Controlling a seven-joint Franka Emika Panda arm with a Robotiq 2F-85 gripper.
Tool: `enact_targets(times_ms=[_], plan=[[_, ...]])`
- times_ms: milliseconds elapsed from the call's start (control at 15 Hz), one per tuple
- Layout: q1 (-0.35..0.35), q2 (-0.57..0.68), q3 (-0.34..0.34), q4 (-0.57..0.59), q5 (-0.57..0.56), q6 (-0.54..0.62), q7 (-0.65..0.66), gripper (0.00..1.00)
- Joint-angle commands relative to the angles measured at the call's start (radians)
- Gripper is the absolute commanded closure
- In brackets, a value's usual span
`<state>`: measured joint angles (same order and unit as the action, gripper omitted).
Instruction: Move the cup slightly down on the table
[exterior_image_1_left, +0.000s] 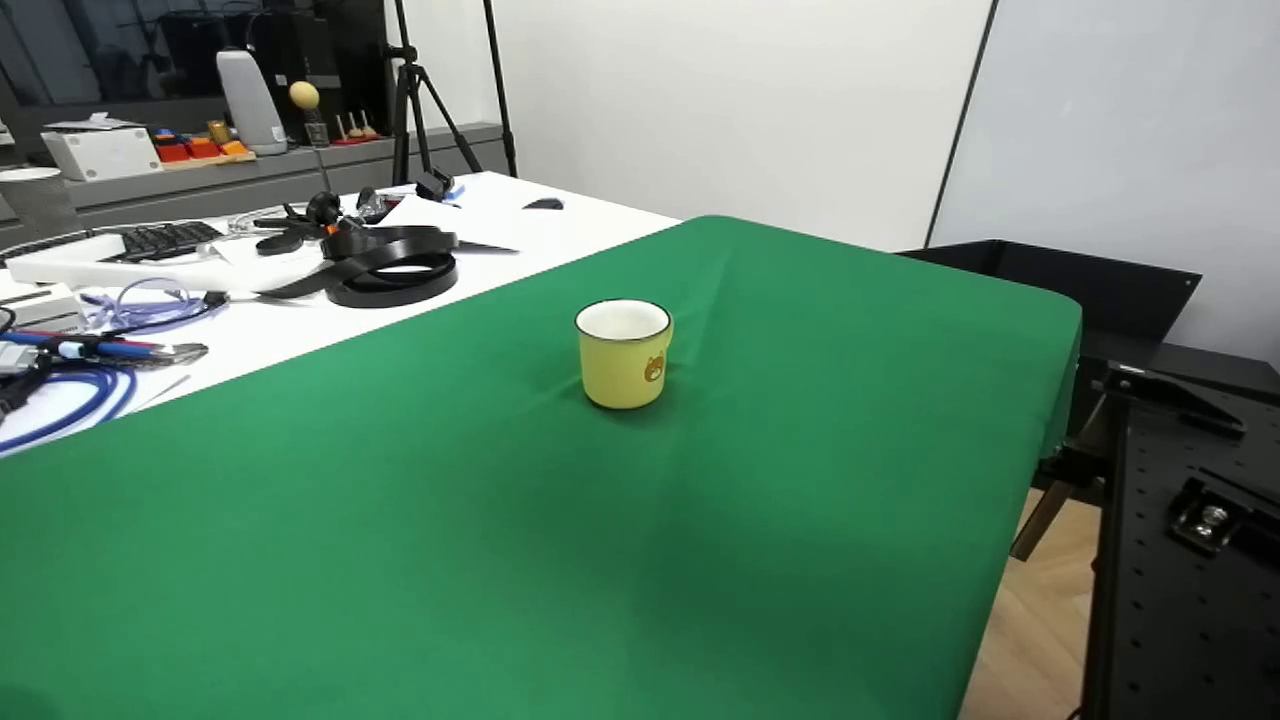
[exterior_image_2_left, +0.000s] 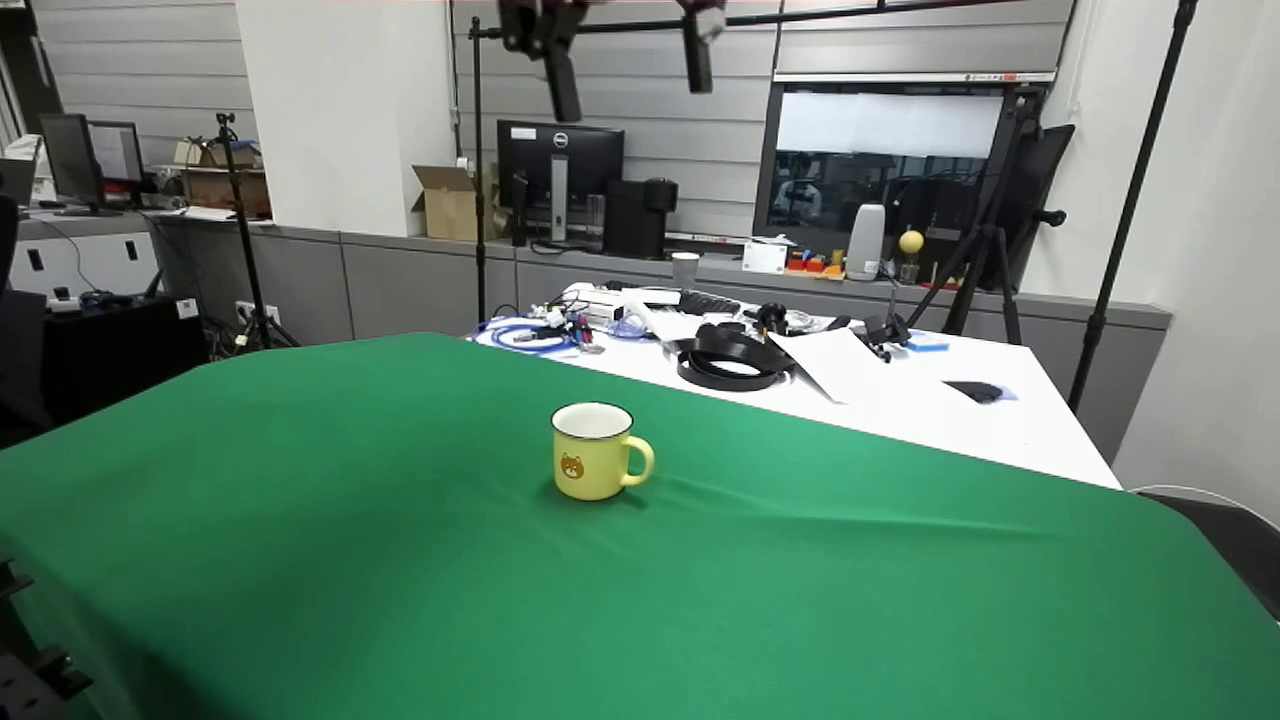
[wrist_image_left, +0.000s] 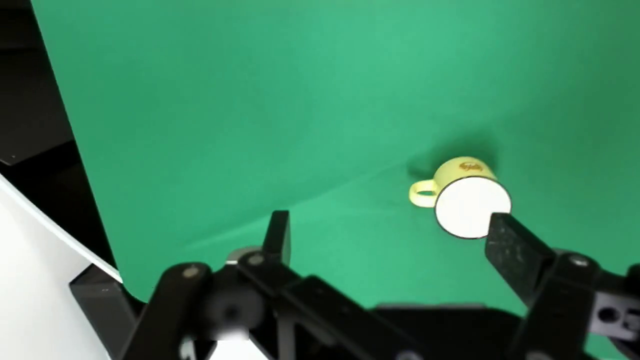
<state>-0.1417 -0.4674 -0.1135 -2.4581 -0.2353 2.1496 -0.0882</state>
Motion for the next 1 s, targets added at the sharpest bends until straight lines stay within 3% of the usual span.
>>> enact_targets(times_ms=[0, 133, 200, 533, 933], plan=[[-0.035, 0.099, 0.022, 0.027, -0.009, 0.155, 0.152, 0.0], [-0.037, 0.165, 0.037, 0.051, -0.018, 0.183, 0.17, 0.0], [-0.029, 0.106, 0.013, 0.009, 0.001, 0.173, 0.103, 0.0], [-0.025, 0.157, 0.029, 0.033, -0.003, 0.18, 0.131, 0.0], [-0.009, 0.416, 0.025, 0.159, 0.007, 0.269, 0.124, 0.0]])
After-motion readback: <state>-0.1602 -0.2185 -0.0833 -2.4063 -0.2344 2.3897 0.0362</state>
